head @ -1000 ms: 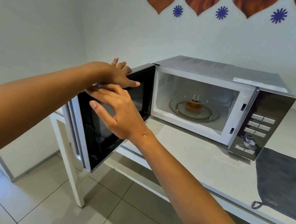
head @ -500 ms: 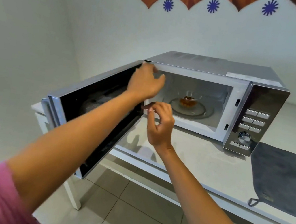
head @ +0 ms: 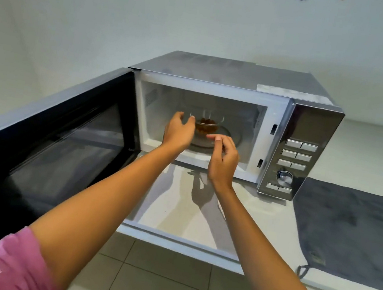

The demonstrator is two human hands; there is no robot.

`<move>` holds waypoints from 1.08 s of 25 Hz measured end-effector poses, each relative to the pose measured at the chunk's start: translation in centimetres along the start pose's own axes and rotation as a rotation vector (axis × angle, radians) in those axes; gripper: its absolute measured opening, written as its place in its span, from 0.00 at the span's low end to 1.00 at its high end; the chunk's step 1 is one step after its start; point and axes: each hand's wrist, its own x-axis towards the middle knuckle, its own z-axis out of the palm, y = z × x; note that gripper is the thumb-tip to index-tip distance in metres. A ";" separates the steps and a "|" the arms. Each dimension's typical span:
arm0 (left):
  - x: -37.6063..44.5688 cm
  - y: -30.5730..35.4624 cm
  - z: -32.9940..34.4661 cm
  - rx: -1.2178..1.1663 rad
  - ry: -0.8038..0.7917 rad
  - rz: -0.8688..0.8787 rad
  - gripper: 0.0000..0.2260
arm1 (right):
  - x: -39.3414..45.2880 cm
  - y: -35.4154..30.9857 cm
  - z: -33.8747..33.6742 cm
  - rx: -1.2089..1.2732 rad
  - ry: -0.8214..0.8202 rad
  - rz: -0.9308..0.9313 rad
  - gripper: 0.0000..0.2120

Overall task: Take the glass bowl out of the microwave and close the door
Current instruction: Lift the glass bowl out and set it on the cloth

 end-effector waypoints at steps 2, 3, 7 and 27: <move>1.9 -0.2 1.0 -0.053 -0.010 -0.051 0.23 | 2.1 0.7 0.5 0.033 0.043 0.091 0.15; 2.9 -0.3 1.5 -0.074 -0.011 -0.078 0.23 | 3.2 1.2 0.8 0.049 0.072 0.144 0.16; 6.3 -0.6 3.0 -0.155 0.019 -0.221 0.22 | 7.3 2.7 2.1 0.148 0.176 0.397 0.15; 11.1 -2.0 7.3 -0.751 -0.091 -0.411 0.41 | 12.8 6.0 6.1 0.495 0.144 0.801 0.33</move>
